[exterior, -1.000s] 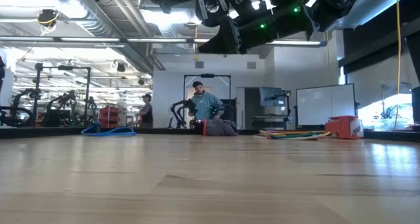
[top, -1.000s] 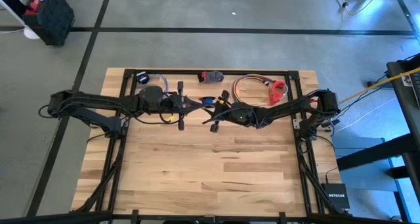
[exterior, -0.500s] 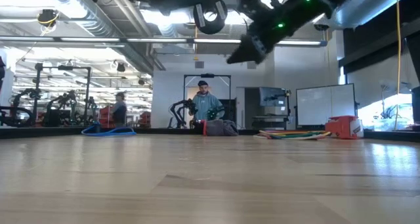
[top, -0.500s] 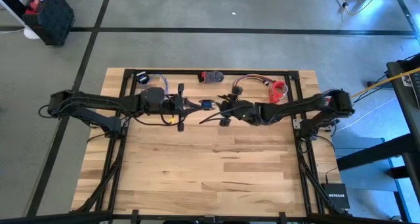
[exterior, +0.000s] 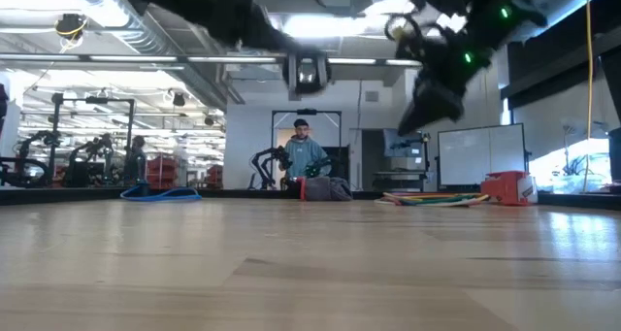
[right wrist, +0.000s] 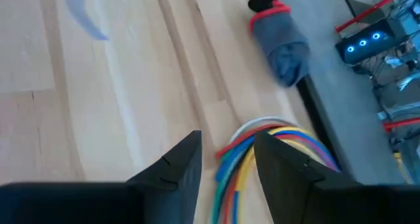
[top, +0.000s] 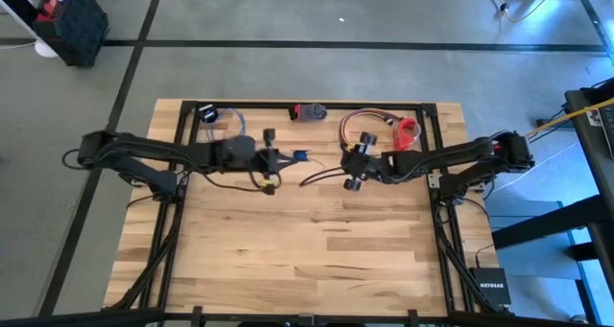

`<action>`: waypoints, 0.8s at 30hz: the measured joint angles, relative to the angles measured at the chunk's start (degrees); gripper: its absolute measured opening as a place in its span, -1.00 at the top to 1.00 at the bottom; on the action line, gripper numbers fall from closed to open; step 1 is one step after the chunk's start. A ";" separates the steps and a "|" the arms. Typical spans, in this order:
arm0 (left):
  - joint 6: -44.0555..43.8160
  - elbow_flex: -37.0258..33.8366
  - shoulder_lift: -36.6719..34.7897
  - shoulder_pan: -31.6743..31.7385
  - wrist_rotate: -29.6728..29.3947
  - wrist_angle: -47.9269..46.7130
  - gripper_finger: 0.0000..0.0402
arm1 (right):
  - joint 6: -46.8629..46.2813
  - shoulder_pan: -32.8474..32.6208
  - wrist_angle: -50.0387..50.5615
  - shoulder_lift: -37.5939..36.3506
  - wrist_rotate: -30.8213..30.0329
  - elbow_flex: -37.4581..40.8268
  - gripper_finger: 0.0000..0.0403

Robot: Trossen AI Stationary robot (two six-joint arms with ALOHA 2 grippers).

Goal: Coil cords
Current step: Put the spool with the blue wire on the table

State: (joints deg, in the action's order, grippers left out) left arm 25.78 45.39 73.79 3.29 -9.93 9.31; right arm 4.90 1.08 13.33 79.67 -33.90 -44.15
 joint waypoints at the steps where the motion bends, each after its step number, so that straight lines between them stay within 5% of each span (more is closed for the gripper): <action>1: 1.15 0.00 1.63 -0.64 -2.23 -0.20 0.99 | -0.49 0.00 -2.72 0.04 0.03 2.03 0.29; 13: 7.55 0.02 21.36 -12.40 -23.68 0.66 0.99 | -4.88 -5.37 -40.62 -0.29 -1.42 21.73 0.29; 24: 2.51 0.28 31.06 -23.12 -26.47 1.12 0.99 | -4.87 -6.36 -46.78 -0.29 -1.08 24.56 0.29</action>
State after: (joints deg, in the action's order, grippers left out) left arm 28.29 45.67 104.85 -19.83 -36.40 10.43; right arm 0.03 -5.28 -33.45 79.37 -34.98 -19.59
